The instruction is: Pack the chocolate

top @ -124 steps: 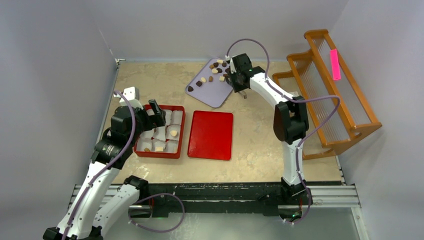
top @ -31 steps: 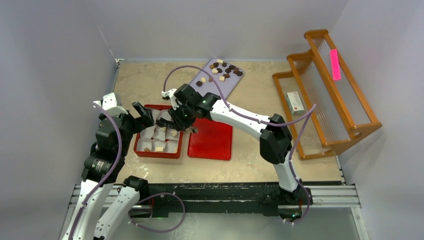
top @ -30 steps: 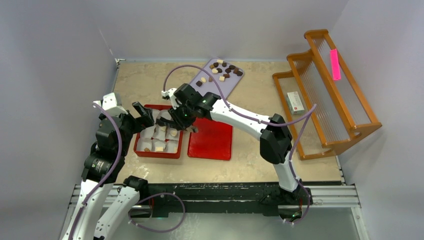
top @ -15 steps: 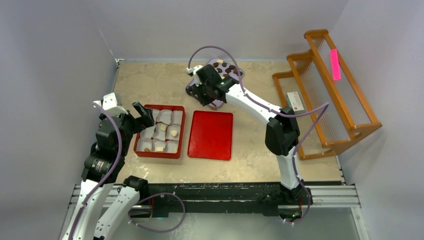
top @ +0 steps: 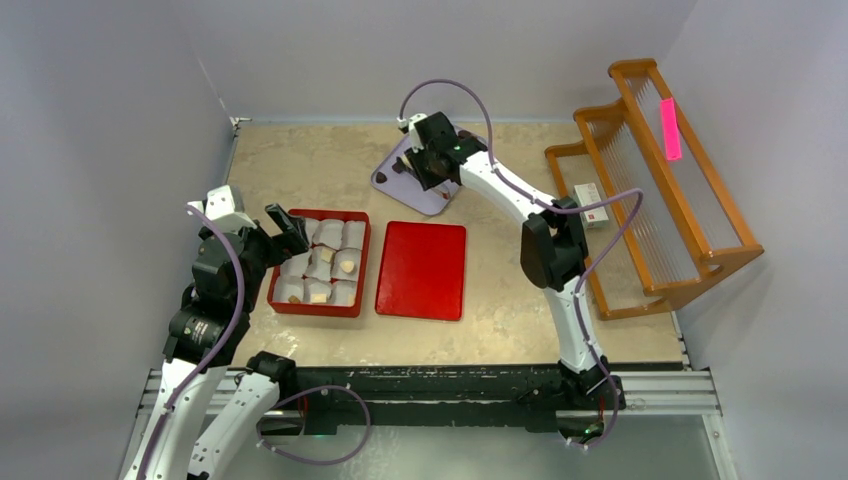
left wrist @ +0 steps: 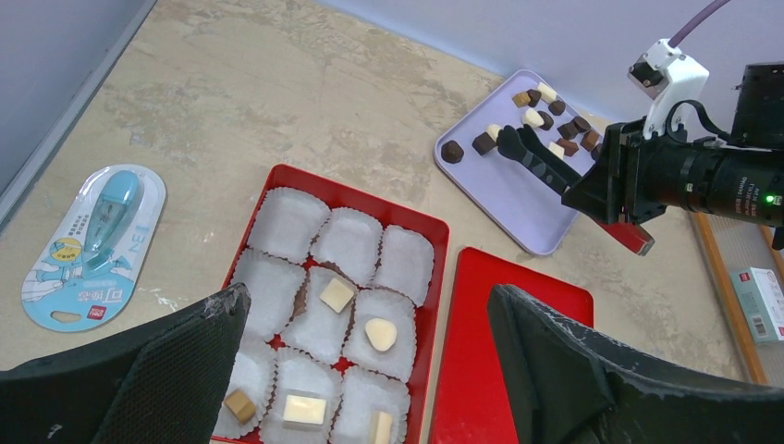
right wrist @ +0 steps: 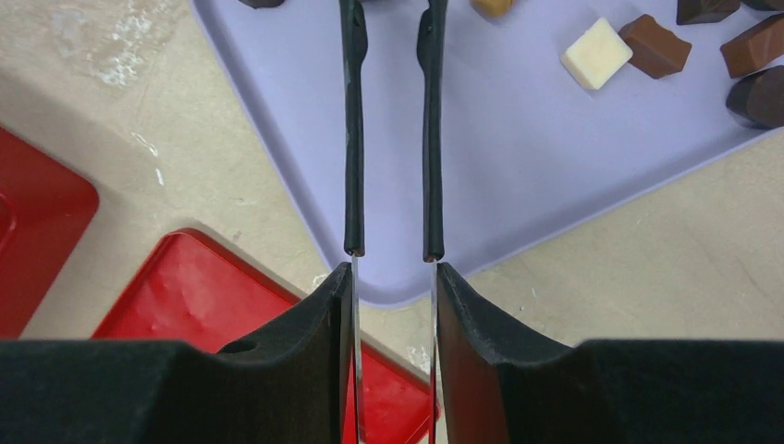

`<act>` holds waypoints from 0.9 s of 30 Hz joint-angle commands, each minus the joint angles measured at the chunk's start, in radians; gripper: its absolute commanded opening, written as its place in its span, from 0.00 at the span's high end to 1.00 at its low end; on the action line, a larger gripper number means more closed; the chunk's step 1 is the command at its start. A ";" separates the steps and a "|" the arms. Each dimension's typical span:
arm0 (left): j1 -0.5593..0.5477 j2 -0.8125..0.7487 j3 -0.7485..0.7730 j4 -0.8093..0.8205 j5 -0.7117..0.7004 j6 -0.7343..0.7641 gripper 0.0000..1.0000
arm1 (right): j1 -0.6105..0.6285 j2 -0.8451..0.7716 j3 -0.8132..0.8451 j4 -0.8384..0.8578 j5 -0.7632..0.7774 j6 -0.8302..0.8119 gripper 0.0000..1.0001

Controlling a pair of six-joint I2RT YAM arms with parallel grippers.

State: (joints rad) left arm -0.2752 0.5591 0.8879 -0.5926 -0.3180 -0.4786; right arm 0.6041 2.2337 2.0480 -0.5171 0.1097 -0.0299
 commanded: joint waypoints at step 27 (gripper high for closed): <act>0.008 -0.004 -0.004 0.032 0.000 -0.002 0.01 | -0.008 0.164 0.201 -0.025 -0.020 -0.097 0.64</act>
State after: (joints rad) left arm -0.2752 0.5587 0.8879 -0.5926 -0.3183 -0.4789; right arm 0.5911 2.4180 2.2063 -0.5430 0.0864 -0.1139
